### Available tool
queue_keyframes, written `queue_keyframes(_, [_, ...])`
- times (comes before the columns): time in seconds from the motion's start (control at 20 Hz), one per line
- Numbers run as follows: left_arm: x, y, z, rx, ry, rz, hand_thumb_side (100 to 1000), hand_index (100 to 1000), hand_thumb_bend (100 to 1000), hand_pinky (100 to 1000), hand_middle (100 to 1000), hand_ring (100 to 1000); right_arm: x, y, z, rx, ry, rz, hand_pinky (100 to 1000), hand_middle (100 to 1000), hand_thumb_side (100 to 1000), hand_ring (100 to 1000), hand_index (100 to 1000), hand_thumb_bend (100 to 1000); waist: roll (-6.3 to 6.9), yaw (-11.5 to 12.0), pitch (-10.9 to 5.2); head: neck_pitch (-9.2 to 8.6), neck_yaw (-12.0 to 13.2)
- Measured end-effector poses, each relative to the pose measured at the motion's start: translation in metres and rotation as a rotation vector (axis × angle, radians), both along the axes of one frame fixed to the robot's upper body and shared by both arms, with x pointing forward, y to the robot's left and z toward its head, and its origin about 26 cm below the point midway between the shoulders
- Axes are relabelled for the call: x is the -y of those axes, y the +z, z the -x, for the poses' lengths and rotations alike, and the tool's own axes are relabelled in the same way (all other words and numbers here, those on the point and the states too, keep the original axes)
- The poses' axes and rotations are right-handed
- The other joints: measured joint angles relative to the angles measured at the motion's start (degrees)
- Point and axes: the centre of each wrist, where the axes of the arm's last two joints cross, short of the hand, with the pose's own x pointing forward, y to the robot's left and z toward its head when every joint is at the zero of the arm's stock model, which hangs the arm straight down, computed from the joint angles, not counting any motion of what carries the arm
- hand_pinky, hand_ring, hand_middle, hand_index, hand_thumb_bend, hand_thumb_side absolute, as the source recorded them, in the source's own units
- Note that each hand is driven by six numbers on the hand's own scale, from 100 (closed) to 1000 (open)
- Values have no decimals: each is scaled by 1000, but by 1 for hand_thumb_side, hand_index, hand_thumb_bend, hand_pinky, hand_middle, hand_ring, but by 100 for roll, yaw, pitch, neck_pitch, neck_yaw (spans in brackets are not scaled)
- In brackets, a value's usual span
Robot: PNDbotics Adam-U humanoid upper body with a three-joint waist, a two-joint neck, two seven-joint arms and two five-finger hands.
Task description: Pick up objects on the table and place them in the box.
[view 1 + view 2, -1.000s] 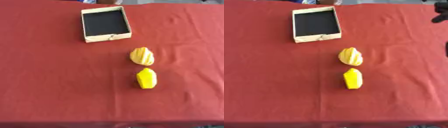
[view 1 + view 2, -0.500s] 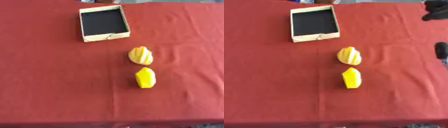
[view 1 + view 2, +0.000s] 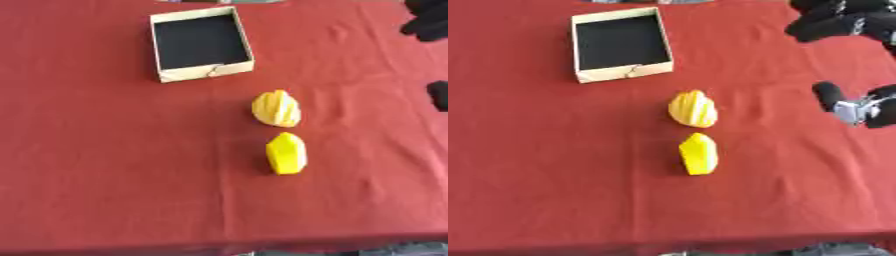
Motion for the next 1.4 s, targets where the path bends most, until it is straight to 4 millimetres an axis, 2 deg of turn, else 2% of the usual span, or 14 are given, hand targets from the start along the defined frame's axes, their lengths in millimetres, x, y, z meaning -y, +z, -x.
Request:
queue_keyframes(0.35, [2, -1, -1, -13, -21, -4, 718, 873, 120, 861, 743, 775, -25, -2, -8, -37, 56, 136, 931, 823, 198, 1000, 887, 100, -23, 10, -14, 0, -29])
queue_keyframes(0.7, [5, -2, -1, -26, -40, -3, 719, 873, 120, 862, 743, 775, -41, -20, -16, -141, 48, 200, 933, 781, 204, 1000, 911, 100, -41, 34, -10, 0, -37])
queue_keyframes(0.8, [5, -2, -1, -28, -44, 1, 719, 872, 120, 862, 744, 775, -43, -26, -19, -162, 36, 209, 932, 715, 304, 990, 912, 100, -41, 39, -10, 0, -40])
queue_keyframes(1.0, [5, -3, -1, -32, -49, 2, 719, 872, 121, 862, 744, 775, -47, -37, -23, -178, 14, 231, 931, 665, 350, 981, 916, 100, -38, 42, -10, 0, -51])
queue_keyframes(1.15, [5, -3, -2, -34, -53, 4, 719, 872, 121, 862, 744, 775, -48, -46, -26, -179, -5, 245, 932, 612, 425, 974, 930, 100, -37, 42, -11, 0, -63])
queue_keyframes(1.25, [6, -3, -2, -36, -56, 4, 718, 871, 121, 862, 744, 775, -49, -52, -28, -183, -16, 257, 931, 599, 441, 965, 933, 100, -37, 44, -11, 0, -65])
queue_keyframes(1.4, [6, -4, -2, -36, -58, 9, 718, 868, 121, 861, 744, 775, -49, -61, -30, -197, -34, 268, 866, 613, 414, 878, 934, 100, -37, 65, -11, 0, -70])
